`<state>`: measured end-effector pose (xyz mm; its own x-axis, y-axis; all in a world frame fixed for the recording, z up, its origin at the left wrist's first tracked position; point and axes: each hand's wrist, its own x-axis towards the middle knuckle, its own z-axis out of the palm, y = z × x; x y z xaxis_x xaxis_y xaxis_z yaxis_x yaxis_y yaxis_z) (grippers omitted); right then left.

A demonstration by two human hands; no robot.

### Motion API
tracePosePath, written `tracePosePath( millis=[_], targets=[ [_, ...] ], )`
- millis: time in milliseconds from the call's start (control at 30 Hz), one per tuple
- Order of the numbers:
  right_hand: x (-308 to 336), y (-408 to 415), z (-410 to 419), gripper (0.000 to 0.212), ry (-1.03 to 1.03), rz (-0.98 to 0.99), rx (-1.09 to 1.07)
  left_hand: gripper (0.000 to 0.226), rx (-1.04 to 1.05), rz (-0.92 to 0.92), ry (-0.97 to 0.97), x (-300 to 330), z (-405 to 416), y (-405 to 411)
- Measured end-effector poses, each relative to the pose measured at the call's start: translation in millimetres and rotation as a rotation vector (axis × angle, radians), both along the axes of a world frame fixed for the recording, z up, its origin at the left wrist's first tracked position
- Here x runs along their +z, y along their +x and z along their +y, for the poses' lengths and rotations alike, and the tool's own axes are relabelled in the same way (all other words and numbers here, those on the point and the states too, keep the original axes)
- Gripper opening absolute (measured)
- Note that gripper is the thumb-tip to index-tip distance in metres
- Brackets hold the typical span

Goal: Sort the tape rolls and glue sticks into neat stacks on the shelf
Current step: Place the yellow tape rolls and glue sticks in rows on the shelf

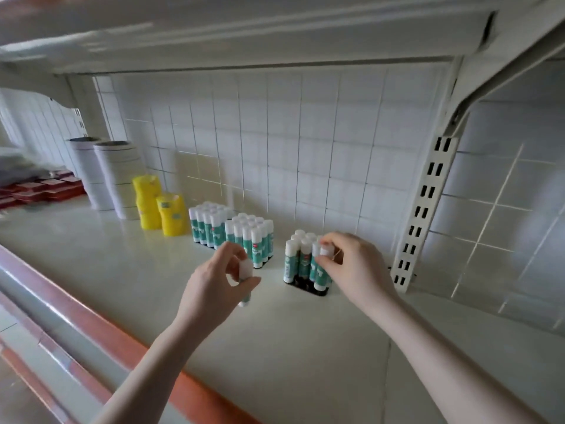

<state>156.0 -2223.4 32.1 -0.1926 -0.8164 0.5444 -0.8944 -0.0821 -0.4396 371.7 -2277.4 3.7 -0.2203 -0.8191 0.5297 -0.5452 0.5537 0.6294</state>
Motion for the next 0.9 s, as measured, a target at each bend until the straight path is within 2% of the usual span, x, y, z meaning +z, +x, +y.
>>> tracePosePath(
  millis=[267, 467, 567, 700, 900],
  targets=[
    [-2.9, 24.8, -24.9, 0.018, 0.059, -0.053, -0.083, 0.043, -0.111, 0.045, 0.089, -14.2, -24.4, 8.2],
    [-9.6, 34.4, -36.2, 0.024, 0.075, -0.041, -0.145, 0.045, -0.153, 0.048, 0.091, -16.8, -33.2, 14.6],
    [-14.6, 36.3, -39.7, 0.017, 0.055, 0.002, -0.167, 0.043, -0.174, 0.061, 0.098, -17.8, -34.4, 15.1],
    [-23.7, 37.1, -41.3, 0.012, -0.016, 0.044, -0.169, 0.044, -0.185, 0.07, 0.089, -19.1, -35.1, 15.9],
    [-31.0, 36.9, -44.8, 0.007, -0.223, 0.277, -0.15, 0.045, -0.197, 0.079, 0.08, -19.9, -34.4, 15.8]
  ],
)
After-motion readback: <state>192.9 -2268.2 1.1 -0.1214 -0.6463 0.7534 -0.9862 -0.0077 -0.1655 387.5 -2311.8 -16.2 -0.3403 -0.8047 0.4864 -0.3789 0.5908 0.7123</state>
